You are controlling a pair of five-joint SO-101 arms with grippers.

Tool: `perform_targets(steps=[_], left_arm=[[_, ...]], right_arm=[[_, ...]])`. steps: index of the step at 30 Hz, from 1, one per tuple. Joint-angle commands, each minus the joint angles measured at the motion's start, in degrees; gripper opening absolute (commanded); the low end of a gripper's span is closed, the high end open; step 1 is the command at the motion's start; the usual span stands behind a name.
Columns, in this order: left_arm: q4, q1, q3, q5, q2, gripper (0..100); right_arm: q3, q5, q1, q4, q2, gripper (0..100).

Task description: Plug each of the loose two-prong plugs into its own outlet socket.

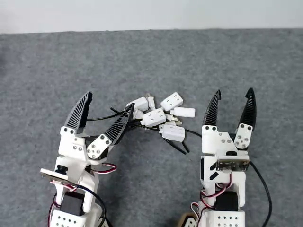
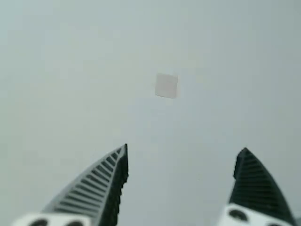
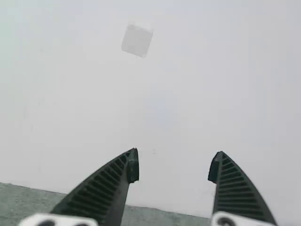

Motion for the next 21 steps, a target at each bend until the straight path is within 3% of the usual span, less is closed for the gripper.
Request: perform_targets(steps=[1, 4, 7, 13, 16, 17, 19, 21], left_arm=[[4.7, 0.4, -1.0, -0.3, -1.1, 34], [12.9, 0.5, -1.0, -0.2, -1.1, 34], [22.4, 0.5, -1.0, -0.2, -1.1, 34], [54.4, 0.4, -1.0, -0.4, -1.1, 34], [75.4, 0.1, -1.0, -0.3, -1.1, 34], [78.8, 0.0, -1.2, -0.4, -1.2, 34], [74.3, 0.2, -1.0, -0.4, -1.0, 34], [75.1, 0.5, -1.0, -0.4, -0.5, 34]], right_arm=[[1.0, -0.2, 0.0, -1.3, 0.0, 23.8], [1.0, -0.2, -0.2, 2.4, 0.0, 23.8], [1.0, -0.2, 0.1, 14.2, -0.6, 23.8], [1.0, -0.4, -0.7, 38.1, -0.6, 23.8], [1.0, -0.2, -1.5, 48.2, -0.6, 23.8], [1.0, -0.3, -1.6, 50.5, -0.7, 23.8], [1.0, -0.6, -2.5, 50.9, -0.7, 23.8], [1.0, -0.2, -4.4, 51.2, -0.7, 23.9]])
